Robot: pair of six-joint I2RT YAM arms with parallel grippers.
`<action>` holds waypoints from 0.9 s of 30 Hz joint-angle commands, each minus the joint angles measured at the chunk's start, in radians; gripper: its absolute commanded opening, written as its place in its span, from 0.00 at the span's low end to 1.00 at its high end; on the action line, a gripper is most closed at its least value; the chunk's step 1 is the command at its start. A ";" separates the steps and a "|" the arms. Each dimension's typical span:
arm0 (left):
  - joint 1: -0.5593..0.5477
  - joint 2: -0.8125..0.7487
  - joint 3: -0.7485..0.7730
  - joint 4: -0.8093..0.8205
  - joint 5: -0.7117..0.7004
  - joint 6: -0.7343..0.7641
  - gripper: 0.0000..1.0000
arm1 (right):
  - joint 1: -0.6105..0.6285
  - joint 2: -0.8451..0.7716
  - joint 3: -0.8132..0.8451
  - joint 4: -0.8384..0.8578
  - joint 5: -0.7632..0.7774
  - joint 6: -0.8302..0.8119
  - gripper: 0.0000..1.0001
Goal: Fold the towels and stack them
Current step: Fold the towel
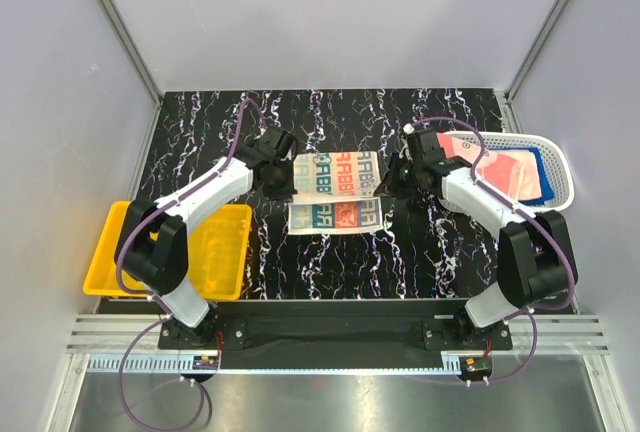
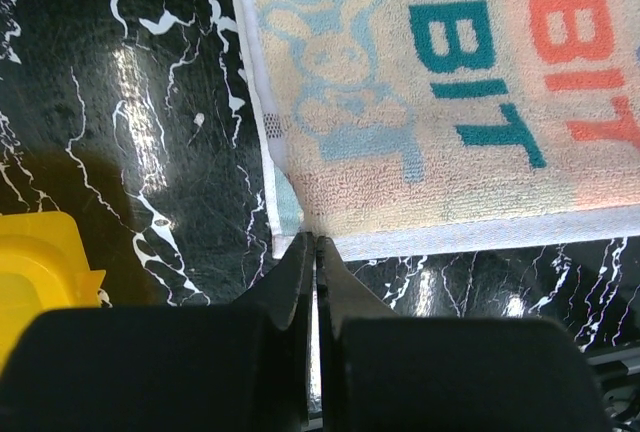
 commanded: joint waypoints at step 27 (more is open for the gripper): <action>-0.044 -0.078 -0.067 0.001 -0.080 -0.003 0.00 | 0.025 -0.045 -0.039 0.003 0.065 -0.019 0.00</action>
